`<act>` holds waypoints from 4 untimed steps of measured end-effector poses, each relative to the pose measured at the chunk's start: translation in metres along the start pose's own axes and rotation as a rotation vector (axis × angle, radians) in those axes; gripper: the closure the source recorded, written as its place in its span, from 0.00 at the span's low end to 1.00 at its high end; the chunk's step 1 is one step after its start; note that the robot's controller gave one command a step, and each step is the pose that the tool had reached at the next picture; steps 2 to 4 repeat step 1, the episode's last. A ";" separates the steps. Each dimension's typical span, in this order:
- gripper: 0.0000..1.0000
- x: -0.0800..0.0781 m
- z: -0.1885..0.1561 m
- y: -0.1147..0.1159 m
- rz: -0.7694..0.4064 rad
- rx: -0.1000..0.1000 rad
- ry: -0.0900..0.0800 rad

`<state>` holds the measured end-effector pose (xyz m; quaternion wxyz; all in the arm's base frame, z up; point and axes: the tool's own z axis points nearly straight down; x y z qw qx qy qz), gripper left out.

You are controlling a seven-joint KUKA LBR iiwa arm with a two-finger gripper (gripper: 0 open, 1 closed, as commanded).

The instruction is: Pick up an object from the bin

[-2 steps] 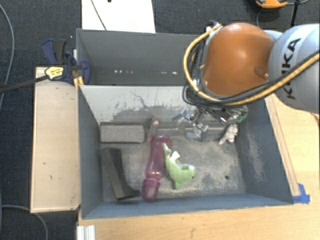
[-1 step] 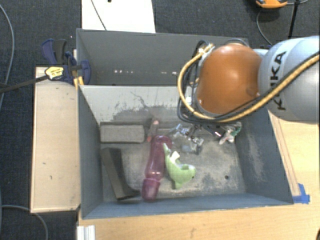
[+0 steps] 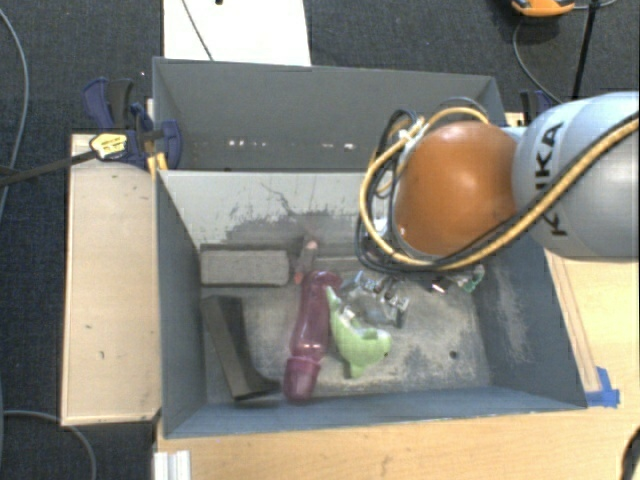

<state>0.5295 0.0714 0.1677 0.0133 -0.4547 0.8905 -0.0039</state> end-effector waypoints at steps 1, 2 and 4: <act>1.00 0.001 0.012 0.003 -0.012 -0.002 0.002; 1.00 0.001 0.012 0.003 -0.012 -0.002 0.002; 1.00 0.001 0.012 0.003 -0.012 -0.002 0.002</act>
Offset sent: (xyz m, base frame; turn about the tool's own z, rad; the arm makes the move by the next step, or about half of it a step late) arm 0.0308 0.0476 0.0197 -0.1280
